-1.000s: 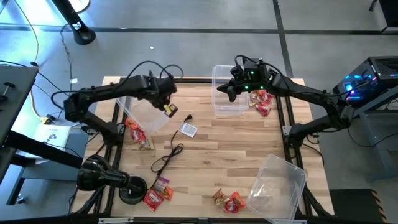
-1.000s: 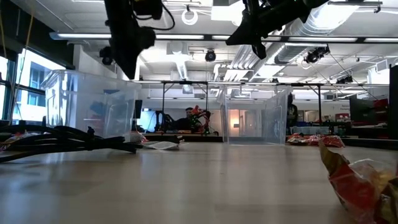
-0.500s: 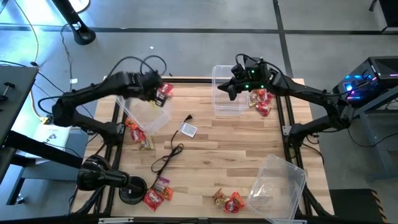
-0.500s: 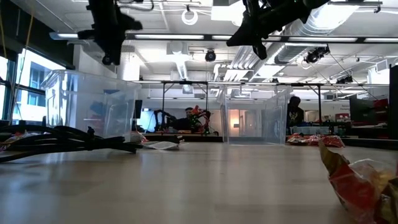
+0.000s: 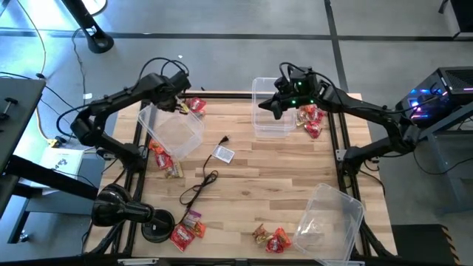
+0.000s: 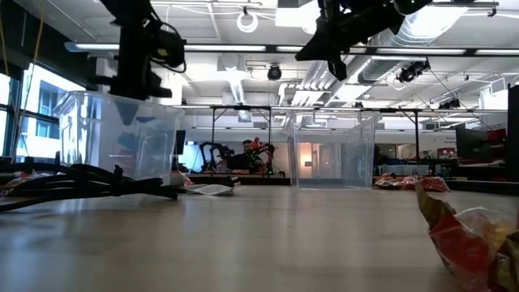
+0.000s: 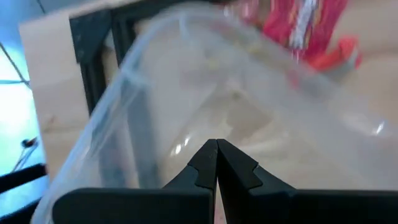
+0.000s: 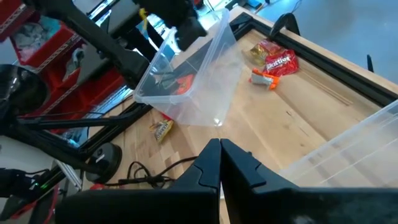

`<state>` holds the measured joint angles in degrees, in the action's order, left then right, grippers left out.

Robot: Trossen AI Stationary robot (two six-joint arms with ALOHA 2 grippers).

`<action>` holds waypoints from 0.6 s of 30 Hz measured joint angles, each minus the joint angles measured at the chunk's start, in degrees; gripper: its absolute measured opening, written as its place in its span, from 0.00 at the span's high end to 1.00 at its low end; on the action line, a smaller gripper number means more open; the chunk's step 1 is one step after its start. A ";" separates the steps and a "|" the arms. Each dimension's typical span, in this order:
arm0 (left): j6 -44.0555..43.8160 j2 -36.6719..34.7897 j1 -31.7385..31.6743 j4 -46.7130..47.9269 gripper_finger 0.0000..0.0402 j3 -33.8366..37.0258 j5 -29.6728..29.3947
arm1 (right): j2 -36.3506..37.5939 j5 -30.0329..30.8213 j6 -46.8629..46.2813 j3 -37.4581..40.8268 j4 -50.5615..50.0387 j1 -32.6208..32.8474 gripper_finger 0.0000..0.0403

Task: Sort candy
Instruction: Move the top left and bottom right transparent bins to the top center

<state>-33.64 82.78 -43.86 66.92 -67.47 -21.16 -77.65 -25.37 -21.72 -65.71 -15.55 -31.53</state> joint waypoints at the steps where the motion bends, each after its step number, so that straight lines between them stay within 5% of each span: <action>1: 0.02 -0.02 -0.26 -2.73 1.00 0.71 -0.32 | 0.00 0.01 0.21 0.00 -0.02 0.00 1.00; 10: -1.80 4.29 -1.04 -18.92 1.00 6.55 5.36 | -0.02 -0.01 1.15 0.00 -0.04 0.00 1.00; 18: -5.63 5.32 8.52 -30.03 1.00 6.57 12.70 | -0.02 -0.14 1.23 0.00 -0.09 0.00 1.00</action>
<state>-39.27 88.10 -35.34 36.89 -60.90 -8.45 -77.67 -25.52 -20.49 -65.71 -15.64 -31.53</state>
